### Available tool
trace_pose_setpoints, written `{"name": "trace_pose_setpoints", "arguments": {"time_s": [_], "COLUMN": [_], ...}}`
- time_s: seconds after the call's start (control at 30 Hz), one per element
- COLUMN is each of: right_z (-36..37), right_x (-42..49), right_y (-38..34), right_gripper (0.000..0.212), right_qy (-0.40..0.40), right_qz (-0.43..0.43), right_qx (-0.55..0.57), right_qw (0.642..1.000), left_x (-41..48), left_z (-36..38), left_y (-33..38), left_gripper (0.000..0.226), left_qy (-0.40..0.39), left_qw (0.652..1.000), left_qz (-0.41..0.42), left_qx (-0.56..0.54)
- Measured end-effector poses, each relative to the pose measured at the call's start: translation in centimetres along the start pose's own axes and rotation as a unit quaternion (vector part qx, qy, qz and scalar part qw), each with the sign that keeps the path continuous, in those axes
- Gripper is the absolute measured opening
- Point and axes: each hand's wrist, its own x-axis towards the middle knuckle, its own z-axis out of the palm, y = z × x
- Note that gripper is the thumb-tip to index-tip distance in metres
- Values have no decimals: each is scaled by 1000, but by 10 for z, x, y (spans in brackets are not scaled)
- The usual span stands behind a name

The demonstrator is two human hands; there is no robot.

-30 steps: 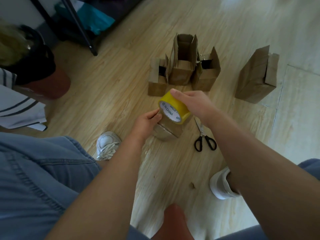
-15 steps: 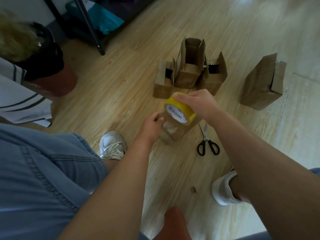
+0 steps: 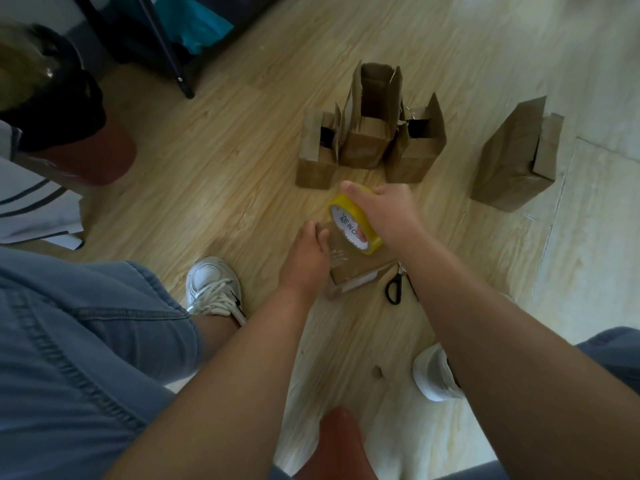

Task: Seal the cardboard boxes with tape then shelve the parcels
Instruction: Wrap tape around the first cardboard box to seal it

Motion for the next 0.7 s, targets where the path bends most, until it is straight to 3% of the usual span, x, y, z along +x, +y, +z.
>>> {"name": "trace_pose_setpoints", "arguments": {"time_s": [0.17, 0.4, 0.7], "right_z": [-3, -17, -32], "right_x": [-13, -29, -49], "right_y": [-5, 12, 40], "right_gripper": [56, 52, 51], "right_qy": [0, -10, -121], "right_qz": [32, 80, 127], "right_qx": [-20, -26, -101], "right_qw": [999, 996, 979], "left_x": [-5, -2, -3], "left_z": [7, 9, 14], "left_y": [1, 4, 2], "left_gripper": [26, 29, 32], "left_qy": [78, 77, 90], "left_qw": [990, 989, 982], "left_qz": [34, 9, 12], "left_qx": [110, 129, 163]}}
